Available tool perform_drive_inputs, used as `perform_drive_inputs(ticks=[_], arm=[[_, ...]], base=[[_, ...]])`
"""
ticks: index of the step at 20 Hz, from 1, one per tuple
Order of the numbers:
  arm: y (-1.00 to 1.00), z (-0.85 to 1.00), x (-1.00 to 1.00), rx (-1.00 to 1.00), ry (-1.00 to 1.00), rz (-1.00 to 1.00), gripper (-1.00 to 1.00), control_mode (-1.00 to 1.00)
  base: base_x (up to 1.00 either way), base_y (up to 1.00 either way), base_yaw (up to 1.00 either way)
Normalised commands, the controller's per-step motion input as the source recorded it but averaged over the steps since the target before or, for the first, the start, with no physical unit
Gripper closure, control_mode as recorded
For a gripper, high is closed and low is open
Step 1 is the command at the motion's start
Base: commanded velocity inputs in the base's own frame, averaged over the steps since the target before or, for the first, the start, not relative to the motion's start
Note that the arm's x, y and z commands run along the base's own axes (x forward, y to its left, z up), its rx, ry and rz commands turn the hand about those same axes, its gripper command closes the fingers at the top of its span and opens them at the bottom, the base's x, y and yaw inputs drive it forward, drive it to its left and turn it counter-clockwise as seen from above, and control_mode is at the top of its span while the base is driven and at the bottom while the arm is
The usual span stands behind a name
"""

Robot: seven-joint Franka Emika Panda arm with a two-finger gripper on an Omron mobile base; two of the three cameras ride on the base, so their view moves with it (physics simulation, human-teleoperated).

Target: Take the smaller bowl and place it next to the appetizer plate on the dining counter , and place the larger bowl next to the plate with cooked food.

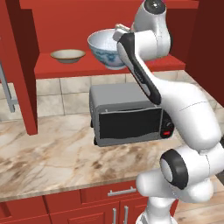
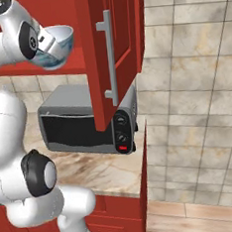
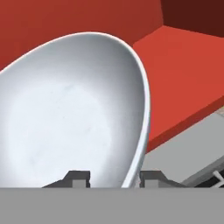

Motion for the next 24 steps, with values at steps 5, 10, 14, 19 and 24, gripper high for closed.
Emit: perform_drive_inputs(ticks=[5, 10, 14, 19, 24], arm=[[0.22, -0.08, -1.0, 0.0, -0.12, 0.13, 1.0, -1.0], [0.01, 0.0, -1.0, 0.0, 0.01, 0.07, 1.0, -1.0], [-0.08, 0.0, -1.0, 0.0, 0.0, 0.02, 1.0, -1.0], [-0.08, 0.0, -0.93, 0.0, 0.0, 0.03, 1.0, -1.0], [-0.18, 0.0, -0.57, 0.0, 0.0, 0.01, 1.0, -1.0]], base=[[0.0, 0.0, 0.0], [0.0, 0.0, 0.0], [0.0, 0.0, 0.0], [0.0, 0.0, 0.0], [0.0, 0.0, 0.0]])
